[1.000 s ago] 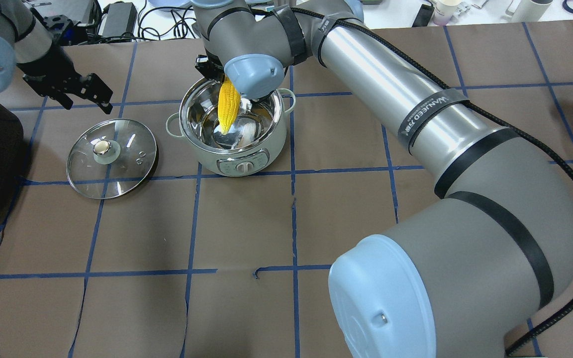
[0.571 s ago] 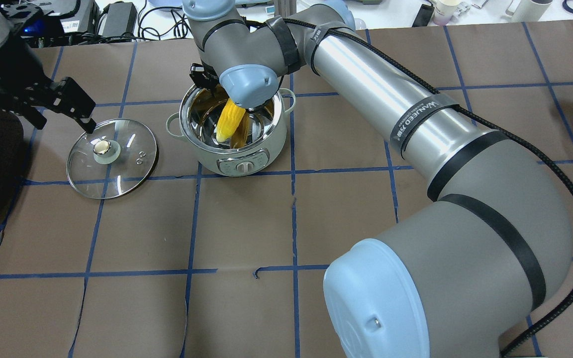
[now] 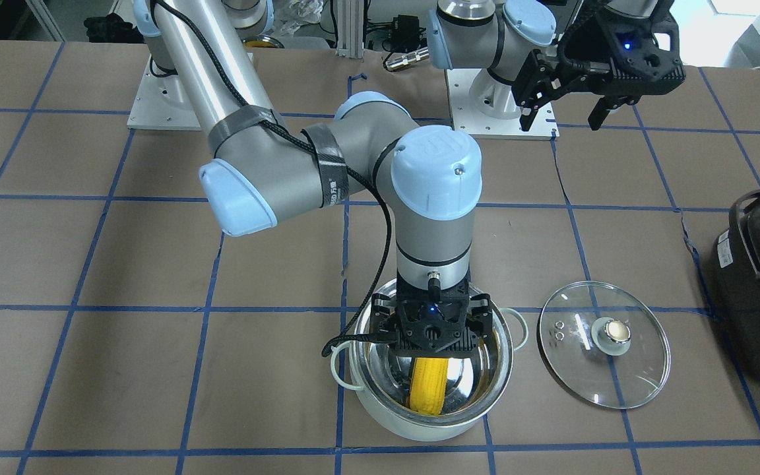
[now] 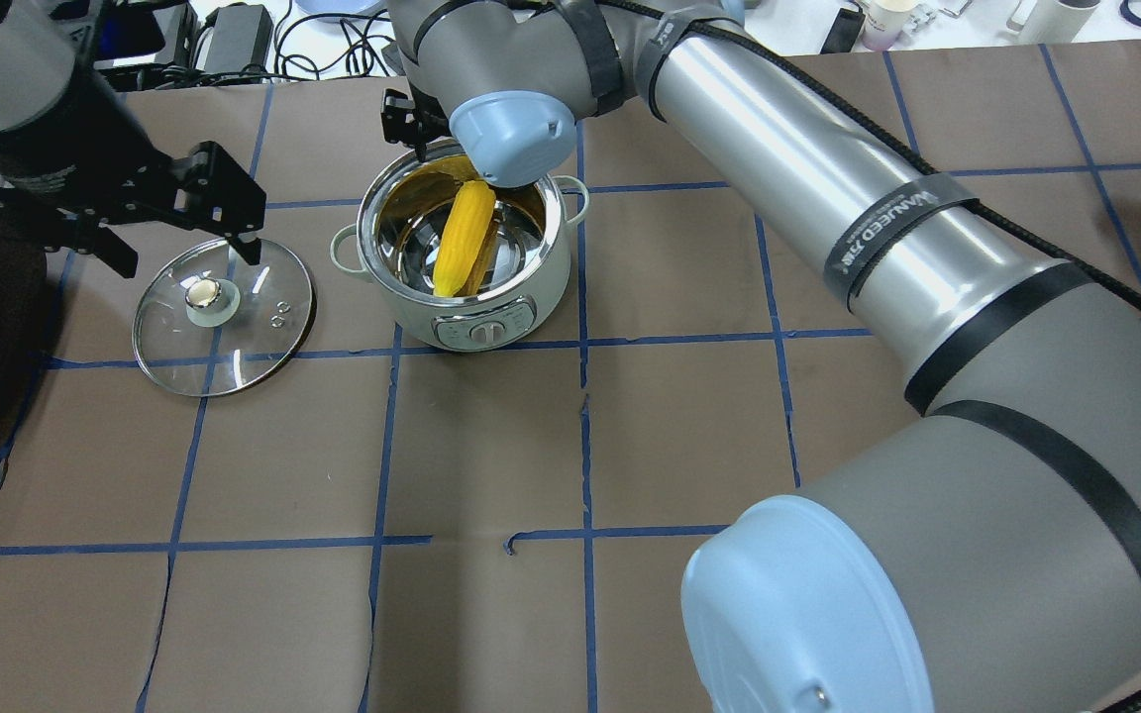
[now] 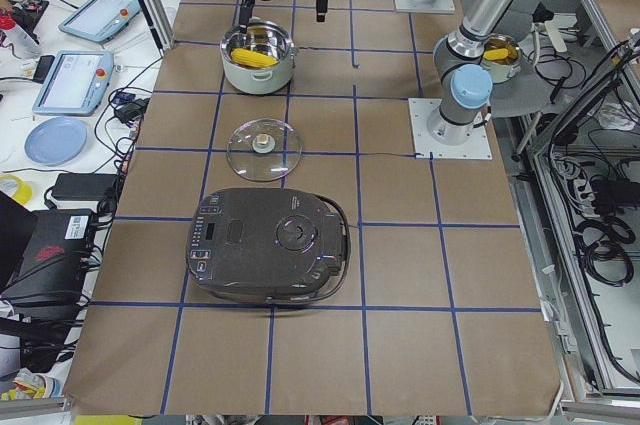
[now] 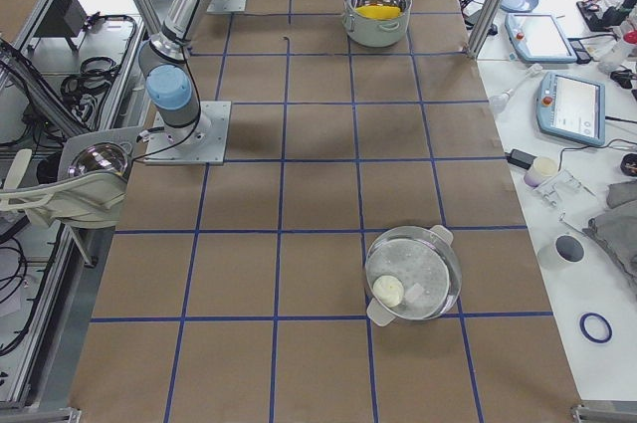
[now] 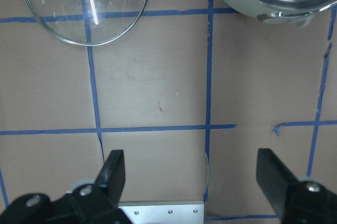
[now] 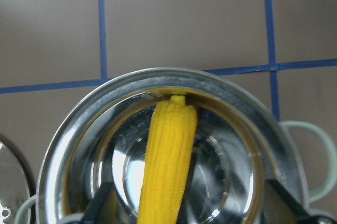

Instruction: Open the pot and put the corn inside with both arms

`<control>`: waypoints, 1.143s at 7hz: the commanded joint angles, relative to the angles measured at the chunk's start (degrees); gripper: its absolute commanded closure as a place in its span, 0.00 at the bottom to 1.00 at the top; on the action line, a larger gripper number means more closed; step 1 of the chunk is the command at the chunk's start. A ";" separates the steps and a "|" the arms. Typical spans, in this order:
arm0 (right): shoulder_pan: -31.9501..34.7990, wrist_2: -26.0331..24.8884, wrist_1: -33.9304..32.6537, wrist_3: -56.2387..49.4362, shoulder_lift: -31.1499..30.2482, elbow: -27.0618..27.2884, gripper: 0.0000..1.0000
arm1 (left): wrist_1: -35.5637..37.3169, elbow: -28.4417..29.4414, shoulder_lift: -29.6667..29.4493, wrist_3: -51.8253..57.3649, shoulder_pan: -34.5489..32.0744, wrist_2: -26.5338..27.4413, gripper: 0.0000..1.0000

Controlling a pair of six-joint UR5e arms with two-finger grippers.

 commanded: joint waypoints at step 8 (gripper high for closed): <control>-21.12 -0.76 15.82 -30.37 -35.29 25.68 0.00 | 8.58 4.63 -6.63 -1.60 -7.13 1.94 0.00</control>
